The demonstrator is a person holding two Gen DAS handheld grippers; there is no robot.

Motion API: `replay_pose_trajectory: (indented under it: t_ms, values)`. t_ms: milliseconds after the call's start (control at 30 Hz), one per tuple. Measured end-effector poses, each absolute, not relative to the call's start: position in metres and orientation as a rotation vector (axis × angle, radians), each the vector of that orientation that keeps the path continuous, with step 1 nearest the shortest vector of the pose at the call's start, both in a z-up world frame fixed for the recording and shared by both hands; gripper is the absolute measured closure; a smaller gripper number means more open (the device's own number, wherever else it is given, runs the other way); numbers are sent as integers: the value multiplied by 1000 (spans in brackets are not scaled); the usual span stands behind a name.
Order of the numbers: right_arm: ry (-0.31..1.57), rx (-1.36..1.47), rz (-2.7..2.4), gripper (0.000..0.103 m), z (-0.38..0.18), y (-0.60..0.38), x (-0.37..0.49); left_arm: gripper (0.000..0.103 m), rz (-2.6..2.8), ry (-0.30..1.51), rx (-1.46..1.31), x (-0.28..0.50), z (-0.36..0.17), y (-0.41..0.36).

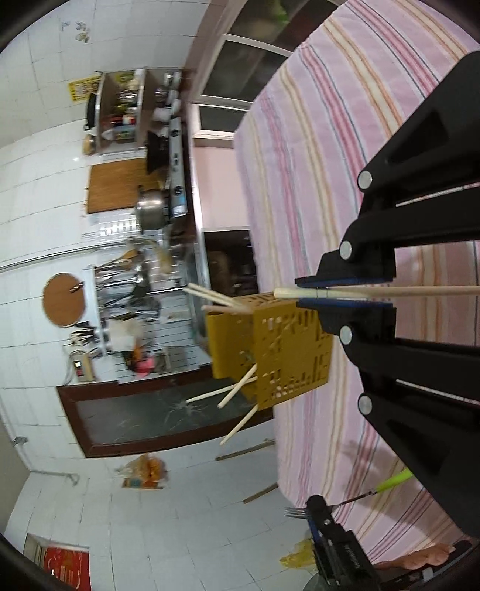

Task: Organize utensils
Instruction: 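Lift the fork and chopstick up and carry them over the yellow holder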

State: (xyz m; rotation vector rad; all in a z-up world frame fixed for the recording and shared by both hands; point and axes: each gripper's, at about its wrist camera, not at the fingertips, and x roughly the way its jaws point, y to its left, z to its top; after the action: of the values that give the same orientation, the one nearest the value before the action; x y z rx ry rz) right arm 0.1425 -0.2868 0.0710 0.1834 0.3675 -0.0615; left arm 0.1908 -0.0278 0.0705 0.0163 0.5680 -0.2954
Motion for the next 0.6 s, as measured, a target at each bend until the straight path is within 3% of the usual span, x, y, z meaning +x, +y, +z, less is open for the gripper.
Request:
replay_pose_trajectory:
  t_ms: [600]
  values:
    - [248, 133, -42, 97, 95, -271, 126, 82, -234, 473, -33, 163, 84, -3]
